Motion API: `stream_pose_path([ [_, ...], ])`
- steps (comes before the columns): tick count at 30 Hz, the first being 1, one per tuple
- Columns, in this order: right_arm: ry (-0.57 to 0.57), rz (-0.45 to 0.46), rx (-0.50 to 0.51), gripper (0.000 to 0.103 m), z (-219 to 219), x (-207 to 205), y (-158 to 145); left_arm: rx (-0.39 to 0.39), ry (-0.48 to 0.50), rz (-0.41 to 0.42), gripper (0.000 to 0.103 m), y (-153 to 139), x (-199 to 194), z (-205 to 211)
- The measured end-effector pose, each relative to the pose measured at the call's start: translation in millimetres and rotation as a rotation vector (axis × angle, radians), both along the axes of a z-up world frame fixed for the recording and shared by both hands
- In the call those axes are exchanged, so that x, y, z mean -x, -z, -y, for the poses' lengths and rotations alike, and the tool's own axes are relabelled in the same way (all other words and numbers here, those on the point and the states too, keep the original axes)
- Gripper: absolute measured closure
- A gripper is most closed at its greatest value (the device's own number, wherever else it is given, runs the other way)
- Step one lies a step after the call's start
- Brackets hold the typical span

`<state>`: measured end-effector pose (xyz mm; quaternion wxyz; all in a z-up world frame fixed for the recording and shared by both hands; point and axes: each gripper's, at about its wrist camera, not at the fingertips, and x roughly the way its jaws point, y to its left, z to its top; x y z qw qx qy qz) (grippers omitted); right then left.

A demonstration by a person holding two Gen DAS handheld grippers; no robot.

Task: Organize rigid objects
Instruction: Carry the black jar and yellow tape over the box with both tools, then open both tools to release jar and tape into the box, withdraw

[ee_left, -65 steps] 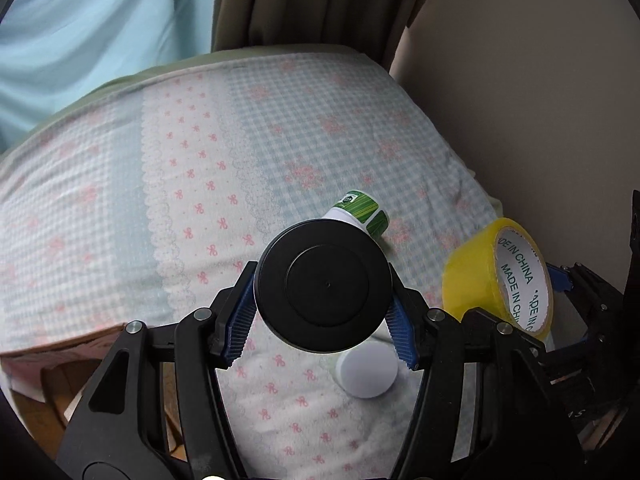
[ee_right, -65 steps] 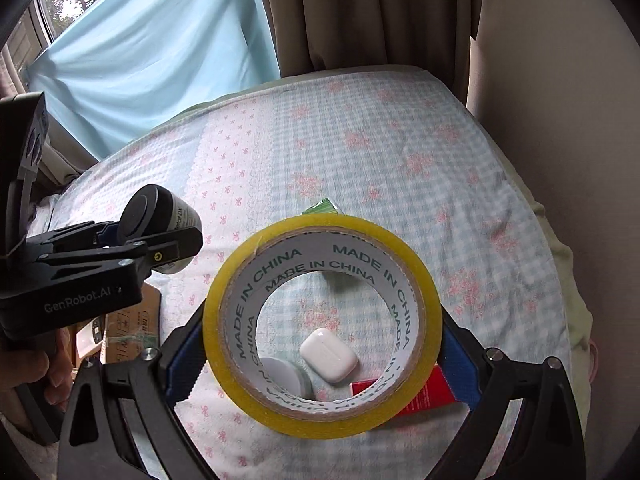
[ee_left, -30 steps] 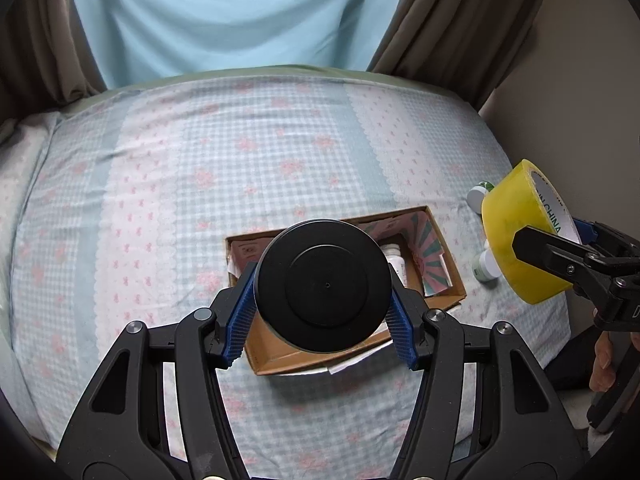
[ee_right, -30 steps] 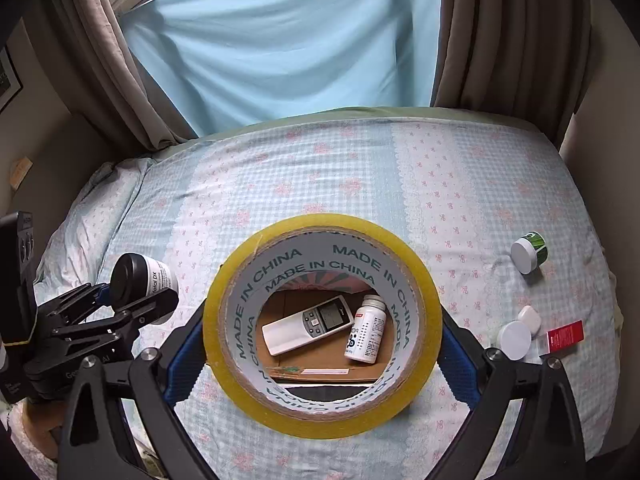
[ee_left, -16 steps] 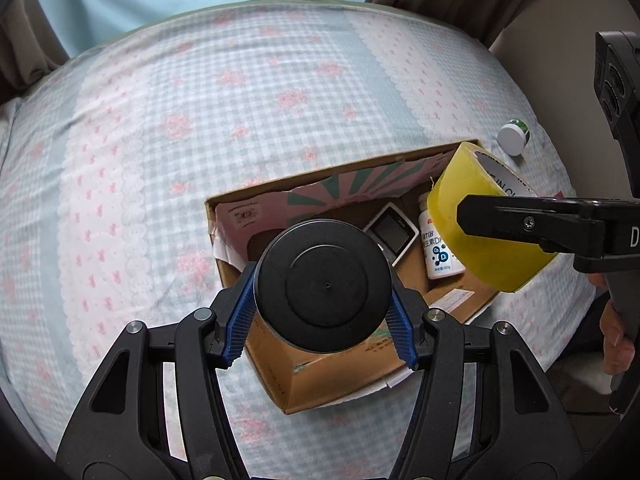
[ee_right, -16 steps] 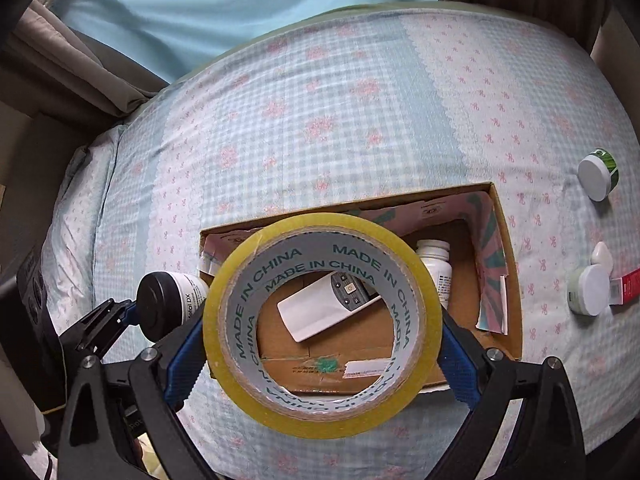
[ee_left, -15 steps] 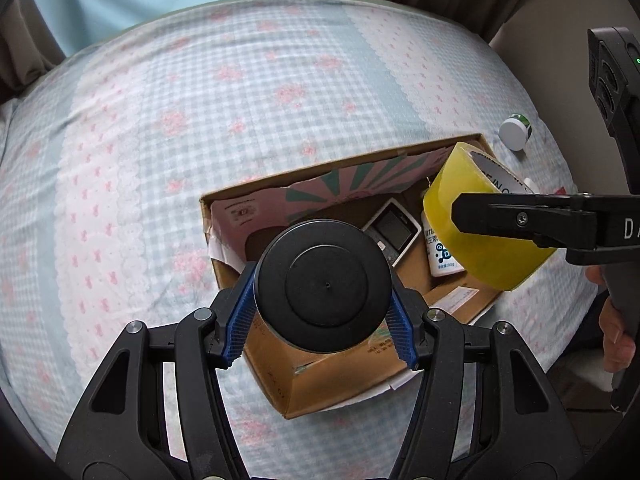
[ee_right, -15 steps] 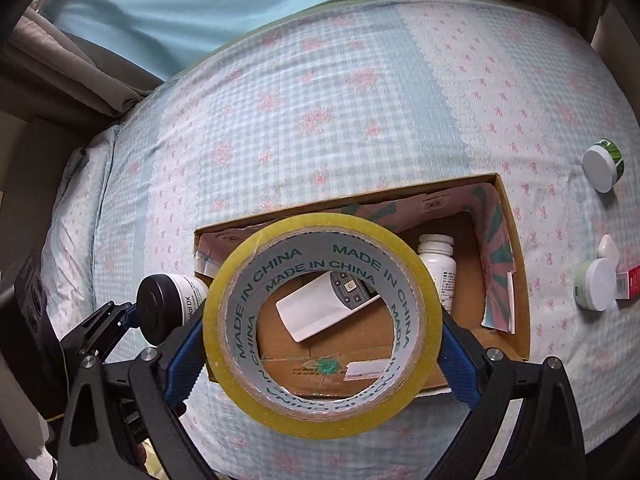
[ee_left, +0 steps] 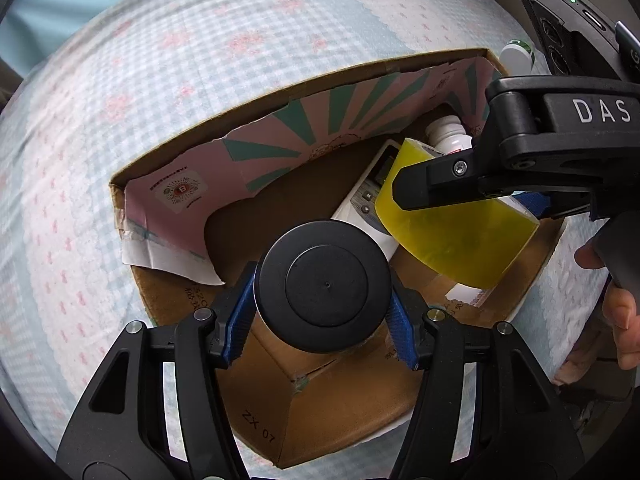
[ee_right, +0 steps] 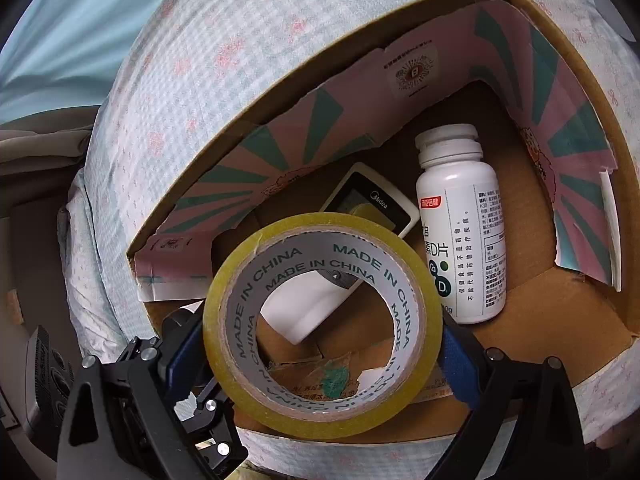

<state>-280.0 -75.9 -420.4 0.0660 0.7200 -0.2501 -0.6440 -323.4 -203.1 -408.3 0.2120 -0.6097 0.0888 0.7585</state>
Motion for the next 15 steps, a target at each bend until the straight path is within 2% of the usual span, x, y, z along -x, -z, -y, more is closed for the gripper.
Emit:
stream_pose_path([
  [4, -0.032, 0.056, -0.005, 0.005, 3, 2, 9, -0.006, -0.015, 0.014, 0.047, 2, 0, -2],
  [6, -0.031, 0.027, -0.022, 0.005, 3, 0, 6, -0.011, -0.027, 0.022, 0.030, 1, 1, -2],
  [7, -0.017, 0.011, -0.031, 0.005, 2, 0, 4, 0.006, -0.034, 0.012, 0.008, 0, 1, -2],
  [8, 0.000, -0.003, -0.036, 0.004, 0, -1, 2, 0.005, -0.035, 0.006, 0.000, -3, 0, -2],
  [10, 0.011, -0.032, -0.033, 0.000, -3, -1, -3, -0.036, -0.037, -0.002, 0.000, -10, -2, 1],
  [12, -0.022, -0.055, -0.018, 0.000, -3, -1, -10, -0.038, -0.038, -0.007, 0.000, -16, -4, 1],
  [15, -0.070, -0.085, -0.059, 0.000, 0, -1, -22, -0.036, -0.037, -0.013, 0.000, -21, -7, 0],
])
